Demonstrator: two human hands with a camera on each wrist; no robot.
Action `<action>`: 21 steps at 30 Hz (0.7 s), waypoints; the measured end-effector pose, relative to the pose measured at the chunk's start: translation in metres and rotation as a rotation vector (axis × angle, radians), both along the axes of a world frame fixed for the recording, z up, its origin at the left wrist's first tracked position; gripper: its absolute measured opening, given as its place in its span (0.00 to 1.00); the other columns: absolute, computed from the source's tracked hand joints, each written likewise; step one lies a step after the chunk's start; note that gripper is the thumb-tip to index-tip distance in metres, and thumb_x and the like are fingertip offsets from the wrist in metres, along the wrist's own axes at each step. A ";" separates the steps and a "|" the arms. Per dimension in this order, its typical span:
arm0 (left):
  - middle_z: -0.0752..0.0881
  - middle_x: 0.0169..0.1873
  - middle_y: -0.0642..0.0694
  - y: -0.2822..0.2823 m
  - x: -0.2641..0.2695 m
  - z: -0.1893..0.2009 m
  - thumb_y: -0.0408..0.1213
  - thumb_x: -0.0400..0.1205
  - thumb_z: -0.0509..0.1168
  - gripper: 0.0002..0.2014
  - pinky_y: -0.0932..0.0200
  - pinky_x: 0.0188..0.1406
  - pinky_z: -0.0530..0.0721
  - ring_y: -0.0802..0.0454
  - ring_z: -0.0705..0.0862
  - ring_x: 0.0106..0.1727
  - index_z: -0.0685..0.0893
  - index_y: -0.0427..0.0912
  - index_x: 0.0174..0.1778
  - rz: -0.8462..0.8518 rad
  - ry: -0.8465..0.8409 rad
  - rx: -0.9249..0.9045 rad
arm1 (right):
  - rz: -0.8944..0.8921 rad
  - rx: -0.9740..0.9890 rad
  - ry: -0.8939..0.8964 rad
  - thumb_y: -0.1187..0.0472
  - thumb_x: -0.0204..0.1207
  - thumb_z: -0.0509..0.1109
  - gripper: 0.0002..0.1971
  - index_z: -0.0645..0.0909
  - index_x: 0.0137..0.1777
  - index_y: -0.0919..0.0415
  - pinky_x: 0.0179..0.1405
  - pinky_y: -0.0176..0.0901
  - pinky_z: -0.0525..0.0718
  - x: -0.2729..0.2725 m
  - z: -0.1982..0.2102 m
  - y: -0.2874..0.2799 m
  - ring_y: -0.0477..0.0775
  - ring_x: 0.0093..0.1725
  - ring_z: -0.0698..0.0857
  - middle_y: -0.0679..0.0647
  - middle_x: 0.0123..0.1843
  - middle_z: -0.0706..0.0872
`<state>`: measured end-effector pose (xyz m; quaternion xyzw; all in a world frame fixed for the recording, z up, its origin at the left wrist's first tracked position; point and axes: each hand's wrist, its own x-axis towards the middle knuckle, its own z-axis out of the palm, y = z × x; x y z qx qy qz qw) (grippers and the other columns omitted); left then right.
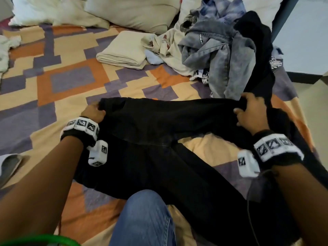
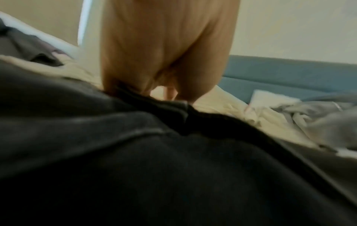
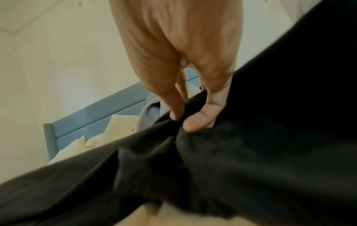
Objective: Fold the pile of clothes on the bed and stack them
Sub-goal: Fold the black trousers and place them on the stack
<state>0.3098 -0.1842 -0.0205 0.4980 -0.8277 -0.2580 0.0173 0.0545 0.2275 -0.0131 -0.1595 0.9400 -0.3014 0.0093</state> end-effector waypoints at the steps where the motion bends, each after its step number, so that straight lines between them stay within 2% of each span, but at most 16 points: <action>1: 0.76 0.70 0.26 0.005 0.003 -0.006 0.35 0.85 0.62 0.25 0.40 0.64 0.75 0.26 0.77 0.67 0.68 0.35 0.79 -0.026 -0.071 -0.015 | 0.063 -0.012 -0.021 0.69 0.74 0.75 0.31 0.70 0.77 0.62 0.67 0.71 0.78 0.013 -0.007 0.005 0.78 0.66 0.76 0.72 0.73 0.69; 3: 0.74 0.71 0.24 0.013 0.006 -0.017 0.39 0.86 0.62 0.29 0.35 0.67 0.74 0.24 0.75 0.68 0.62 0.35 0.81 -0.049 -0.139 -0.090 | 0.182 0.012 -0.077 0.71 0.72 0.77 0.43 0.61 0.84 0.57 0.76 0.66 0.72 0.038 -0.020 0.021 0.74 0.77 0.69 0.69 0.83 0.56; 5: 0.68 0.75 0.24 0.022 0.005 -0.020 0.44 0.86 0.61 0.35 0.27 0.72 0.66 0.23 0.69 0.73 0.53 0.37 0.84 -0.007 -0.213 -0.121 | 0.290 0.016 -0.186 0.73 0.71 0.78 0.50 0.53 0.87 0.48 0.75 0.61 0.75 0.059 -0.030 0.041 0.64 0.83 0.62 0.60 0.88 0.42; 6: 0.64 0.78 0.25 0.030 0.003 -0.015 0.45 0.86 0.61 0.37 0.25 0.75 0.60 0.24 0.65 0.77 0.49 0.39 0.85 0.023 -0.250 -0.117 | 0.336 -0.019 -0.220 0.73 0.72 0.78 0.50 0.53 0.86 0.46 0.73 0.56 0.77 0.066 -0.030 0.051 0.57 0.82 0.62 0.55 0.89 0.41; 7: 0.60 0.80 0.26 0.039 -0.001 -0.009 0.44 0.86 0.62 0.38 0.25 0.77 0.54 0.25 0.59 0.80 0.47 0.40 0.85 0.037 -0.287 -0.118 | 0.364 -0.069 -0.226 0.72 0.72 0.78 0.48 0.57 0.85 0.45 0.72 0.48 0.78 0.071 -0.027 0.060 0.50 0.80 0.64 0.53 0.89 0.48; 8: 0.57 0.81 0.26 0.053 -0.005 0.003 0.43 0.85 0.64 0.39 0.25 0.77 0.51 0.26 0.55 0.81 0.47 0.41 0.86 0.032 -0.312 -0.127 | 0.354 -0.139 -0.192 0.71 0.73 0.77 0.43 0.63 0.84 0.48 0.69 0.37 0.78 0.073 -0.019 0.070 0.46 0.76 0.70 0.52 0.86 0.60; 9: 0.57 0.81 0.26 0.061 -0.012 0.009 0.42 0.83 0.66 0.40 0.25 0.77 0.50 0.26 0.54 0.82 0.49 0.42 0.85 -0.014 -0.318 -0.148 | 0.299 -0.215 -0.125 0.70 0.74 0.77 0.36 0.71 0.80 0.52 0.63 0.28 0.78 0.073 -0.010 0.077 0.45 0.69 0.79 0.53 0.79 0.73; 10: 0.59 0.79 0.26 0.072 -0.020 0.019 0.44 0.81 0.68 0.38 0.26 0.77 0.54 0.26 0.56 0.81 0.56 0.43 0.84 -0.094 -0.309 -0.168 | 0.195 -0.275 -0.044 0.69 0.74 0.77 0.28 0.78 0.74 0.56 0.56 0.24 0.79 0.072 0.002 0.084 0.47 0.60 0.85 0.54 0.70 0.83; 11: 0.65 0.77 0.28 0.085 -0.029 0.028 0.48 0.78 0.69 0.35 0.28 0.76 0.61 0.27 0.62 0.78 0.65 0.44 0.80 -0.190 -0.268 -0.184 | 0.079 -0.297 0.053 0.67 0.74 0.77 0.22 0.82 0.68 0.59 0.53 0.29 0.79 0.071 0.014 0.094 0.52 0.56 0.87 0.57 0.63 0.87; 13: 0.78 0.70 0.33 0.122 -0.049 0.042 0.52 0.72 0.70 0.31 0.37 0.70 0.75 0.32 0.75 0.70 0.80 0.43 0.70 -0.399 -0.103 -0.147 | -0.102 -0.132 0.192 0.61 0.73 0.78 0.20 0.84 0.64 0.59 0.61 0.47 0.78 0.063 0.030 0.115 0.64 0.62 0.84 0.62 0.62 0.86; 14: 0.81 0.67 0.34 0.148 -0.057 0.048 0.48 0.73 0.73 0.27 0.42 0.69 0.77 0.35 0.78 0.68 0.83 0.41 0.67 -0.485 0.004 -0.105 | -0.165 0.039 0.162 0.55 0.71 0.80 0.25 0.81 0.68 0.56 0.65 0.58 0.75 0.059 0.028 0.123 0.69 0.67 0.79 0.64 0.67 0.81; 16: 0.82 0.64 0.36 0.211 -0.073 0.049 0.40 0.75 0.75 0.23 0.48 0.69 0.75 0.39 0.79 0.67 0.84 0.41 0.66 -0.620 0.146 -0.065 | -0.258 0.314 -0.097 0.47 0.65 0.82 0.39 0.70 0.76 0.47 0.66 0.71 0.71 0.061 0.021 0.147 0.73 0.72 0.72 0.63 0.76 0.70; 17: 0.82 0.63 0.38 0.241 -0.078 0.045 0.41 0.74 0.76 0.23 0.48 0.69 0.74 0.40 0.78 0.66 0.84 0.44 0.65 -0.672 0.176 -0.043 | -0.276 0.338 -0.206 0.48 0.64 0.82 0.41 0.68 0.77 0.48 0.66 0.71 0.73 0.063 0.012 0.158 0.74 0.71 0.73 0.64 0.76 0.70; 18: 0.81 0.62 0.40 0.271 -0.083 0.041 0.44 0.73 0.77 0.24 0.48 0.69 0.75 0.41 0.79 0.66 0.83 0.47 0.66 -0.702 0.174 0.021 | -0.286 0.294 -0.250 0.53 0.66 0.80 0.36 0.71 0.75 0.53 0.64 0.67 0.78 0.065 0.005 0.174 0.74 0.68 0.77 0.67 0.73 0.75; 19: 0.81 0.64 0.41 0.295 -0.086 0.031 0.45 0.73 0.77 0.27 0.48 0.69 0.75 0.42 0.79 0.67 0.82 0.48 0.68 -0.720 0.140 0.129 | -0.305 0.191 -0.226 0.59 0.70 0.75 0.28 0.76 0.71 0.60 0.62 0.64 0.81 0.070 0.003 0.186 0.75 0.63 0.81 0.71 0.66 0.81; 21: 0.77 0.70 0.41 0.341 -0.090 0.007 0.48 0.74 0.77 0.35 0.50 0.74 0.72 0.42 0.76 0.72 0.73 0.48 0.77 -0.744 -0.001 0.302 | -0.537 -0.182 -0.095 0.67 0.72 0.68 0.18 0.85 0.62 0.66 0.57 0.55 0.83 0.081 0.002 0.220 0.71 0.56 0.86 0.71 0.53 0.88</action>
